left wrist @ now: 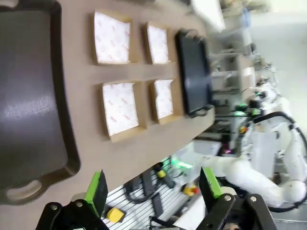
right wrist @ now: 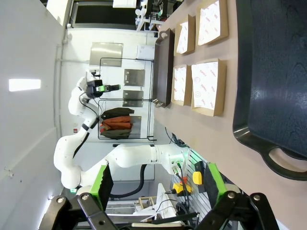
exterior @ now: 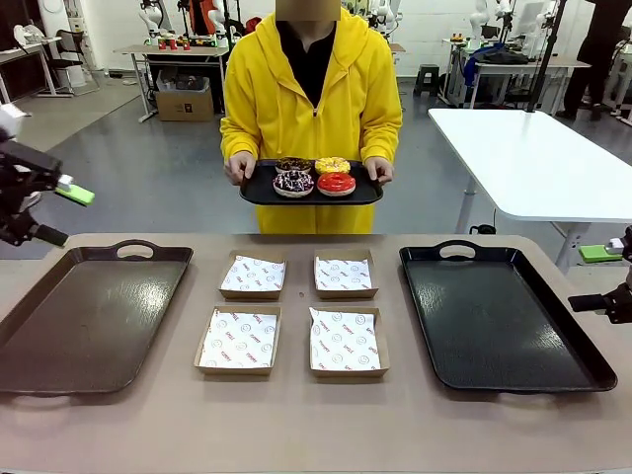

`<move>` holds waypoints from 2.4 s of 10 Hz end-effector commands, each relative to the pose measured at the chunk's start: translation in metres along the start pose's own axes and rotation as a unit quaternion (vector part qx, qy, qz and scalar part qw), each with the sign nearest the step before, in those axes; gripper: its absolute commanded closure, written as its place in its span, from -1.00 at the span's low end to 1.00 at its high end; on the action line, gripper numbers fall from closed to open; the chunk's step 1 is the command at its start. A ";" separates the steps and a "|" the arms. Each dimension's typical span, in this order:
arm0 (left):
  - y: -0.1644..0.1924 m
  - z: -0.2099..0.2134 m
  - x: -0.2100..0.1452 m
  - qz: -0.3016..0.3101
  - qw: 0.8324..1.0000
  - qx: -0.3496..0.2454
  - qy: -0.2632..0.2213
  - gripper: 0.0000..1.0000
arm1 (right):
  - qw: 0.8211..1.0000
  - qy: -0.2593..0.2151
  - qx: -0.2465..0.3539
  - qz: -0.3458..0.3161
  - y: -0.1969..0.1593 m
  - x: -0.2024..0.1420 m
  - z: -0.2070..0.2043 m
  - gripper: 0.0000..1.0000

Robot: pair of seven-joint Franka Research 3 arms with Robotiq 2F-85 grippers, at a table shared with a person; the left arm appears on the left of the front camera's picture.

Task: Individually package the donuts and arrange them on the tray.
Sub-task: Pick up one Paper togo box.

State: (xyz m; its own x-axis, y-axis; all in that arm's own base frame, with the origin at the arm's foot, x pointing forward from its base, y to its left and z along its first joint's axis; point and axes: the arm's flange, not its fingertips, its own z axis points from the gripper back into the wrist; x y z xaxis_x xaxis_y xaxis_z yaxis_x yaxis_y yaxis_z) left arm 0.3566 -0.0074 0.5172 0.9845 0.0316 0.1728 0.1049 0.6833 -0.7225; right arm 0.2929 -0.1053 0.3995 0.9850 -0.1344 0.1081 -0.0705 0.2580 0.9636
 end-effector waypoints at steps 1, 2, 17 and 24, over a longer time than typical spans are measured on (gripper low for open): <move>-0.036 -0.024 0.011 -0.015 0.992 0.111 0.062 -1.00 | 1.000 -0.001 0.002 -0.002 0.000 0.000 0.001 -1.00; -0.063 -0.044 0.014 -0.024 0.982 0.164 0.093 -1.00 | 1.000 -0.001 0.002 -0.002 0.000 0.000 0.001 -1.00; -0.021 -0.295 0.012 -0.036 0.929 0.357 0.090 -1.00 | 1.000 -0.001 0.002 -0.002 0.000 0.000 0.001 -1.00; -0.020 -0.307 0.013 -0.037 0.914 0.395 0.087 -1.00 | 1.000 -0.001 0.002 -0.002 0.000 0.000 0.001 -1.00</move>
State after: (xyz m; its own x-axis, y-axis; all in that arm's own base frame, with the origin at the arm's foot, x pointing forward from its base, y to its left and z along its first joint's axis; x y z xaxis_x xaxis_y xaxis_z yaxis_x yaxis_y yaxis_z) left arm 0.4087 -0.2346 0.3298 0.9915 -0.1227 0.0439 0.1248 0.9910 -0.0492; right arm 0.2928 -0.1059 0.3989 0.9850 -0.1363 0.1061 -0.0681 0.2580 0.9637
